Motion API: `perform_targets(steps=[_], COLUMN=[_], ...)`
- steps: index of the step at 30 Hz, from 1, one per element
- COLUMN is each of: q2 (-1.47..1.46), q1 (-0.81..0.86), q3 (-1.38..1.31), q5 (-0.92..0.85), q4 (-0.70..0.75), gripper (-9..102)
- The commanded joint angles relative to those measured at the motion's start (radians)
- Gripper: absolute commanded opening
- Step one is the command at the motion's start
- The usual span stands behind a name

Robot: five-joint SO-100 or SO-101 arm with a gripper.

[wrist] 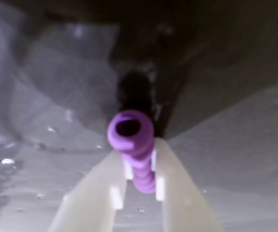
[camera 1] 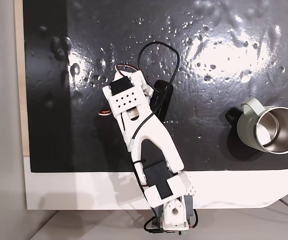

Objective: Grasp a pengrip and put it in the cup.

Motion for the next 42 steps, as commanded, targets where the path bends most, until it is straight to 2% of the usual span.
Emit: perform_targets(steps=[1,11,19,24,30,36,42], q2=[0.17,0.612,0.681,0.681,0.69,0.706,0.652], q1=[0.058,0.137,0.236,0.426,0.735,1.045,1.253], q3=[-0.014,-0.04,-0.202,-0.322,-0.416,-0.408,-0.405], q5=[-0.035,-0.219,-0.252,-0.244,-0.273,-0.367,-0.454], q4=[0.069,0.106,0.224,0.324,0.428,0.453,0.457], gripper=[0,0,0,0,0,0,0])
